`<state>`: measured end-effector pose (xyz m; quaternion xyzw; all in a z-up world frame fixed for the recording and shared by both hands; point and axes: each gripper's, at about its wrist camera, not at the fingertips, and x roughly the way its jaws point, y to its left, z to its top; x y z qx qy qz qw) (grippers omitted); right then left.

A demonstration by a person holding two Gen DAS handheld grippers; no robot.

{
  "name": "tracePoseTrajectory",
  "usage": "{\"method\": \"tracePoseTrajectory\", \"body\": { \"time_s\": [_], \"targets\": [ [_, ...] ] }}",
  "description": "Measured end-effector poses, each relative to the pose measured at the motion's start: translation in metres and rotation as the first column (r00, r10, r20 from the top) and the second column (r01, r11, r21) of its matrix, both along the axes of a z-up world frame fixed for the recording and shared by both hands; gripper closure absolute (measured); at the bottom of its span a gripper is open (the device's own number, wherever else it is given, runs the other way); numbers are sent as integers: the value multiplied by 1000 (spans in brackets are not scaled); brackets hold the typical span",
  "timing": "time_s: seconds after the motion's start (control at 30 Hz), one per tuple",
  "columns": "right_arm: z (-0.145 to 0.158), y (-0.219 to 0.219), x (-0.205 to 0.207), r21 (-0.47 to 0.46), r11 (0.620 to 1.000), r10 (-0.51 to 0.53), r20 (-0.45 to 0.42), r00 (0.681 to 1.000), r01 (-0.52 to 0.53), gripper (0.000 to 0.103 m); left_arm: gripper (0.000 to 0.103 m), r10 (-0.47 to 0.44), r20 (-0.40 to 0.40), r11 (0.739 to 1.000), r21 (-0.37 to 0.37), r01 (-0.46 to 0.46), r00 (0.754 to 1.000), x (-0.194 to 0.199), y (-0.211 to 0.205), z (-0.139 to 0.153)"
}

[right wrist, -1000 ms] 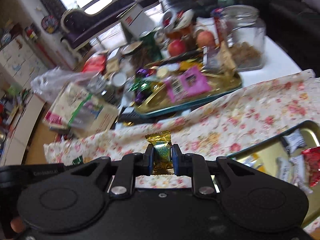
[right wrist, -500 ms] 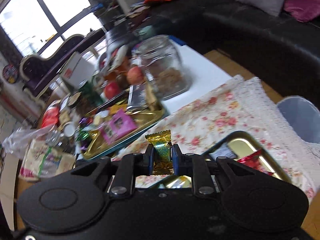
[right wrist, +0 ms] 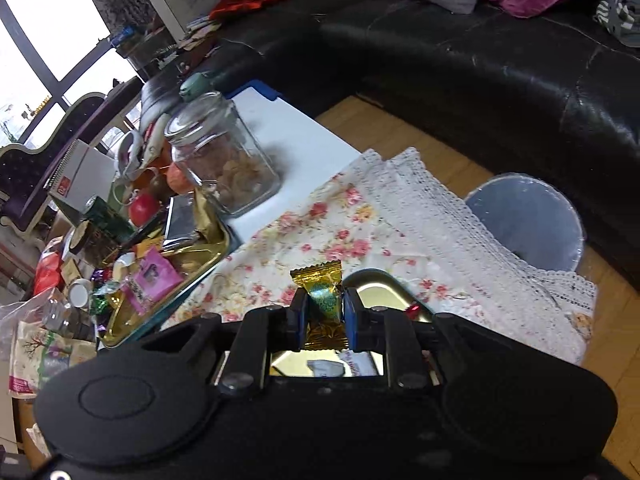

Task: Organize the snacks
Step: 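Carry the green and gold candies over the teal-rimmed tray with both tools, then open both tools to drop the two candies into the tray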

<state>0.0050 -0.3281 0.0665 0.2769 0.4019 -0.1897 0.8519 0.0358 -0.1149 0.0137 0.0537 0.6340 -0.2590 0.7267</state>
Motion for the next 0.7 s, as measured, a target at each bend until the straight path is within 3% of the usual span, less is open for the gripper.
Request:
{"method": "tracePoseTrajectory", "body": {
  "time_s": [0.23, 0.7],
  "targets": [
    [-4, -12, -9, 1, 1000, 11, -26, 1000, -11, 83, 75, -51, 3, 999, 17, 51, 999, -9, -16, -6],
    [-13, -12, -28, -45, 983, 169, -160, 973, -178, 81, 75, 13, 23, 998, 58, -14, 1000, 1, -11, -12]
  ]
}}
